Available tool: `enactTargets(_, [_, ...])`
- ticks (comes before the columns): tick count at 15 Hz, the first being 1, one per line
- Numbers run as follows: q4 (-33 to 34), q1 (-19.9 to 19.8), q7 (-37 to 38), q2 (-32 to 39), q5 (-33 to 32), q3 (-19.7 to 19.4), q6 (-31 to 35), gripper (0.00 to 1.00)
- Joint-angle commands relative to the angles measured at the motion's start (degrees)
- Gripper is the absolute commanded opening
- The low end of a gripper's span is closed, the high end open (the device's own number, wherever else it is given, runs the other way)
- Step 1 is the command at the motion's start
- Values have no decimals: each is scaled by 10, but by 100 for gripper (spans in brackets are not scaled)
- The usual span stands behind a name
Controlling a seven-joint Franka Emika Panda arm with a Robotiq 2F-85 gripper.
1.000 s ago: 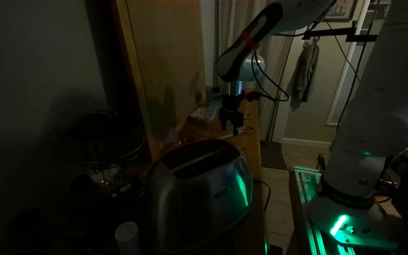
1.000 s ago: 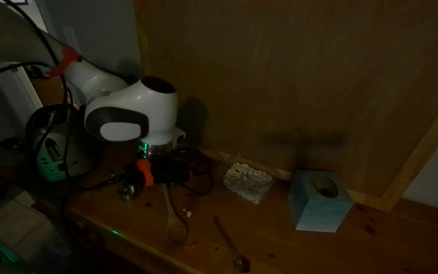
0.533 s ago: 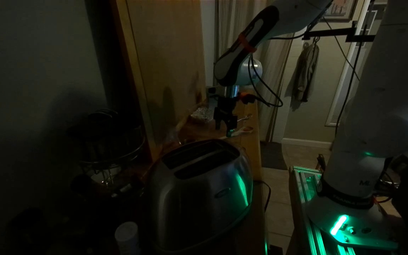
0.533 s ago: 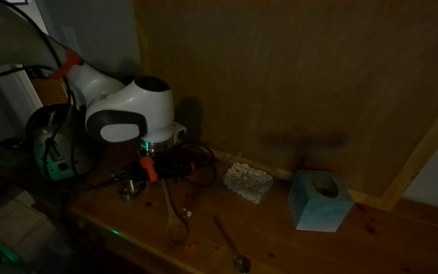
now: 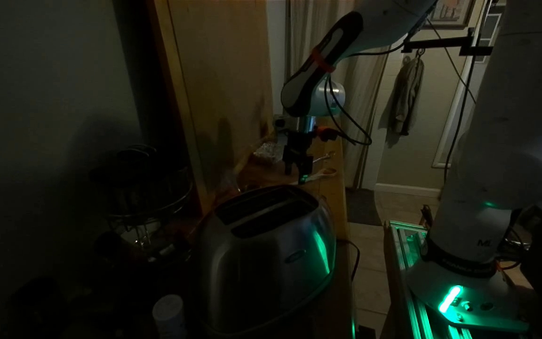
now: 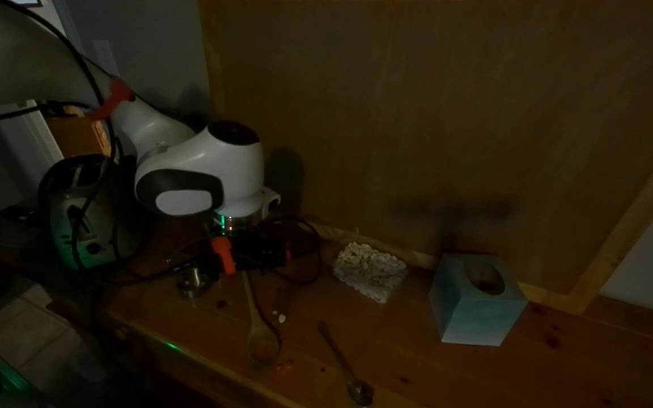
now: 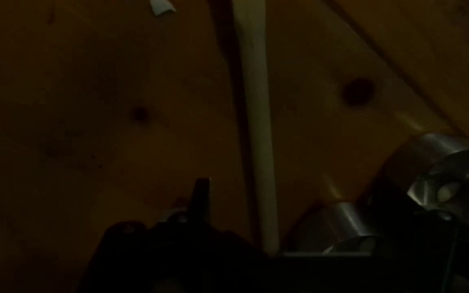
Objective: Pick up the orange object and put it on the wooden spoon, pick up the wooden spoon and pour the substance into the topmost silver measuring cup
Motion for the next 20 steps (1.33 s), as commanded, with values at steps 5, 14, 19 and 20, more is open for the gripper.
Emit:
enactTargets(5, [37, -4, -39, 47, 52, 11, 21, 67])
enactTargets(14, [52, -13, -27, 75, 31, 15, 47, 94])
enactTargets(19, [53, -16, -17, 83, 16, 14, 49, 60])
enactTargets(20, [54, -17, -17, 82, 16, 14, 52, 53])
